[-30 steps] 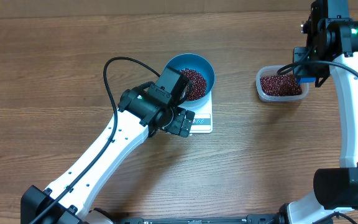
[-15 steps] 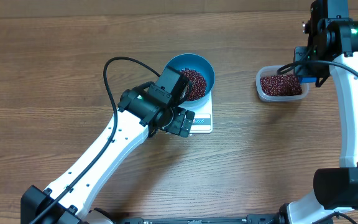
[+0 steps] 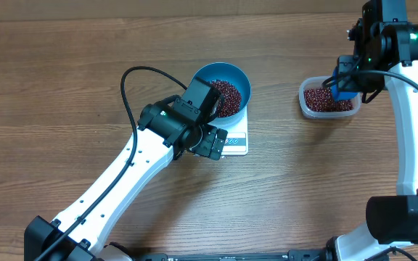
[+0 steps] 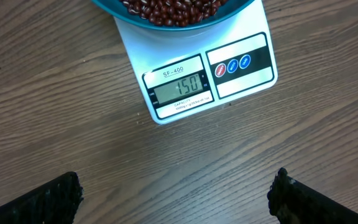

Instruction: Scoop item into bowl and weigh 150g on scale

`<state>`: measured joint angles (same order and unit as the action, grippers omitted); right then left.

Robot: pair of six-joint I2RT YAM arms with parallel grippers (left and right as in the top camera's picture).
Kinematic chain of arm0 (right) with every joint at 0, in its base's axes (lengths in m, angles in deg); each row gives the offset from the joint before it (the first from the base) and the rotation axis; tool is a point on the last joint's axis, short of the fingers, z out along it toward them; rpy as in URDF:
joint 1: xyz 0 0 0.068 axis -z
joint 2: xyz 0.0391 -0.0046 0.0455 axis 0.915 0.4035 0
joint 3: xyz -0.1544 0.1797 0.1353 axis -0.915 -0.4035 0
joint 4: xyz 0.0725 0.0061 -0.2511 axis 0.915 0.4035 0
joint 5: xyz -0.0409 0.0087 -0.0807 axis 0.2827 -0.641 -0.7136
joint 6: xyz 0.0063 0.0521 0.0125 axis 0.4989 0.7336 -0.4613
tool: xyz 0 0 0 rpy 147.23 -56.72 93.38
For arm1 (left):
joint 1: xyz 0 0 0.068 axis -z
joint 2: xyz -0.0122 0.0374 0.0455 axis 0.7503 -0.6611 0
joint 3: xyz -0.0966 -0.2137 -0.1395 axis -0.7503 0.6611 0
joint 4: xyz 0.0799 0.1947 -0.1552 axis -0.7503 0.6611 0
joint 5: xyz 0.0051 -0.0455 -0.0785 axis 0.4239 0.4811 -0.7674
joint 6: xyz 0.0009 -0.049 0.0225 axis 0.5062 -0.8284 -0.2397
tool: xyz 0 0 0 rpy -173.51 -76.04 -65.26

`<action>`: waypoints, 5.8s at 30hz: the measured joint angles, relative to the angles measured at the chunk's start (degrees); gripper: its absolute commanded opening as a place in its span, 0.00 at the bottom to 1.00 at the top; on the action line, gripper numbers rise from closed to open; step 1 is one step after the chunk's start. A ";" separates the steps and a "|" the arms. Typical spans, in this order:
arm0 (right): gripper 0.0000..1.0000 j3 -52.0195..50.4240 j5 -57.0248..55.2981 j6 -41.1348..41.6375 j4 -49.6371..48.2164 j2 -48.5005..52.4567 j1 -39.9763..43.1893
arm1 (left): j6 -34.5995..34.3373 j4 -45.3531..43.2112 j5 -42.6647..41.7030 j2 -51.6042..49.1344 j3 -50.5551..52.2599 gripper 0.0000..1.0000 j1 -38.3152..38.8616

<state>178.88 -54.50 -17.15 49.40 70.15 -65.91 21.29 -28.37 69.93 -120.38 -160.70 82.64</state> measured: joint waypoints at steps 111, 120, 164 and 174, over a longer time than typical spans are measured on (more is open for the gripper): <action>0.84 -40.44 62.14 5.35 -31.52 -2.99 32.79 | 0.00 0.00 0.00 0.00 0.00 1.00 0.00; 0.88 -40.44 59.91 12.15 -28.15 -2.99 30.32 | 0.00 0.00 0.00 0.00 0.00 1.00 0.00; 1.00 -42.84 31.54 -10.43 -14.53 -47.63 -4.50 | 0.00 0.00 0.00 0.00 0.00 1.00 0.00; 1.00 -51.76 31.98 -10.99 -16.44 -42.97 -4.57 | 0.00 0.00 0.00 0.00 0.00 1.00 0.00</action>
<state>127.12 -22.53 -28.14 32.96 27.18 -70.48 21.29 -28.37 69.93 -120.38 -160.70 82.64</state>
